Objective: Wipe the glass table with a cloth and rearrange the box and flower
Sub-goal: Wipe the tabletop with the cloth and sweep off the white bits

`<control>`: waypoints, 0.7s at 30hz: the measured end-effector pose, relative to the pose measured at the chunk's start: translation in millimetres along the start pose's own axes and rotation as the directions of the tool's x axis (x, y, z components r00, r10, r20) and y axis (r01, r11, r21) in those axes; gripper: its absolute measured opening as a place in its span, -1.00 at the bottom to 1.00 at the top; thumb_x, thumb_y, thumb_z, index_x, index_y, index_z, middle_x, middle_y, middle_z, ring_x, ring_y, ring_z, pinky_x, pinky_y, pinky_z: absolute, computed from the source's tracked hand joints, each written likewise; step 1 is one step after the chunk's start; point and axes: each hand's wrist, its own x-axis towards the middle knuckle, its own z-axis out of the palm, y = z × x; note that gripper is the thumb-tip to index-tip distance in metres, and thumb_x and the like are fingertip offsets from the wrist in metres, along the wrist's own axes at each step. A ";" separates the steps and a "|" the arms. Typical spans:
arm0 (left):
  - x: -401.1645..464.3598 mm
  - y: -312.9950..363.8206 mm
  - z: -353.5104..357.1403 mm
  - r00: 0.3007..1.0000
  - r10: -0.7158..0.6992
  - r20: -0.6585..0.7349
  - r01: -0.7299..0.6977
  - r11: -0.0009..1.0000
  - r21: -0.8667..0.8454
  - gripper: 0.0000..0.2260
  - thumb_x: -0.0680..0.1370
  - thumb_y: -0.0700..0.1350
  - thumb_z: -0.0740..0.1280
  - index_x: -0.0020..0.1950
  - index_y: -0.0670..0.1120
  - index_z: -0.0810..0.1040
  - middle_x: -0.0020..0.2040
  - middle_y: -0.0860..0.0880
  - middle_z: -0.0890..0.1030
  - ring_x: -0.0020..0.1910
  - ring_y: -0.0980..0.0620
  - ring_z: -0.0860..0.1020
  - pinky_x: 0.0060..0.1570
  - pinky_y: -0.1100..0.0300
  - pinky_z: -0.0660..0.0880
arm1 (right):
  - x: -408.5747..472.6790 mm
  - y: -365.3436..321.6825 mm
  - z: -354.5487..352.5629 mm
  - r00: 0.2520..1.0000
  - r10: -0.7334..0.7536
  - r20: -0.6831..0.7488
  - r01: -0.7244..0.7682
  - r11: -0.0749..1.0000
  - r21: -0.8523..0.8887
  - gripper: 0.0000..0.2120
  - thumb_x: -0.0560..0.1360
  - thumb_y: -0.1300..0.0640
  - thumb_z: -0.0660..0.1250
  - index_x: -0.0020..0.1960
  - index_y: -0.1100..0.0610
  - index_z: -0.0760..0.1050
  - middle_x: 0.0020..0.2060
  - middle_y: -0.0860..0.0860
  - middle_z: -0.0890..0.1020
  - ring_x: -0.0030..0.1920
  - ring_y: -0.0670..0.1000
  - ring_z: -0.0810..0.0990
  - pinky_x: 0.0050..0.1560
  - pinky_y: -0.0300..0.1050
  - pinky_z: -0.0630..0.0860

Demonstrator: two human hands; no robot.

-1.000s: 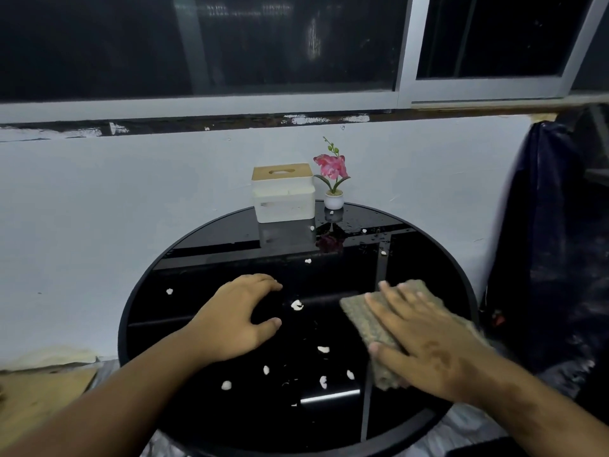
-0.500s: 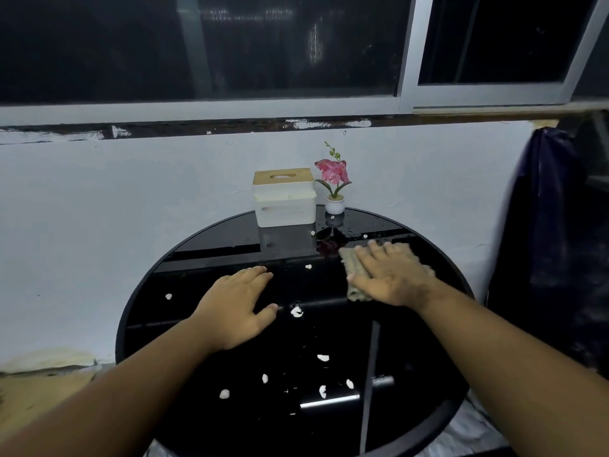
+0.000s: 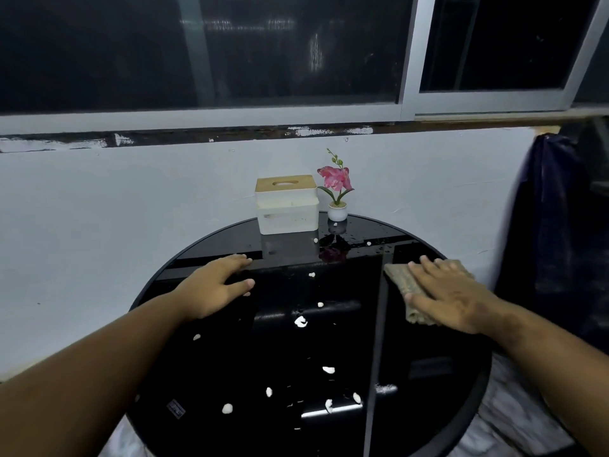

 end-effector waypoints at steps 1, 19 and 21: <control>1.7 -1.9 2.0 1.000 -0.004 0.017 0.004 1.000 -0.011 -0.41 0.53 0.26 0.29 0.52 0.10 0.33 0.55 0.11 0.30 0.53 0.10 0.25 0.52 0.05 0.16 | 12.8 9.4 -0.4 0.999 0.038 -0.003 -0.038 0.999 0.006 -0.23 0.52 -0.39 -0.13 0.60 -0.02 -0.14 0.59 0.09 -0.09 0.58 0.12 -0.11 0.52 0.01 -0.22; 0.2 -3.1 11.7 0.996 0.088 -0.002 -0.086 0.981 0.173 -0.15 0.36 0.47 0.06 0.52 0.01 0.36 0.54 0.03 0.33 0.52 0.04 0.26 0.50 0.04 0.17 | 61.5 -141.2 -12.8 0.884 -0.467 -0.030 0.467 0.884 0.008 -0.36 0.58 -0.29 -0.12 0.59 -0.10 -0.13 0.59 -0.03 -0.09 0.57 0.05 -0.11 0.54 0.08 -0.22; 0.8 -1.7 9.5 0.996 0.089 0.006 -0.089 0.982 0.164 -0.15 0.36 0.46 0.04 0.51 0.01 0.37 0.53 0.03 0.34 0.52 0.04 0.26 0.49 0.04 0.18 | 42.5 -136.3 -9.5 0.874 -0.484 -0.050 0.486 0.871 0.070 -0.39 0.61 -0.25 -0.07 0.59 -0.13 -0.13 0.59 -0.09 -0.12 0.57 -0.01 -0.17 0.49 -0.06 -0.33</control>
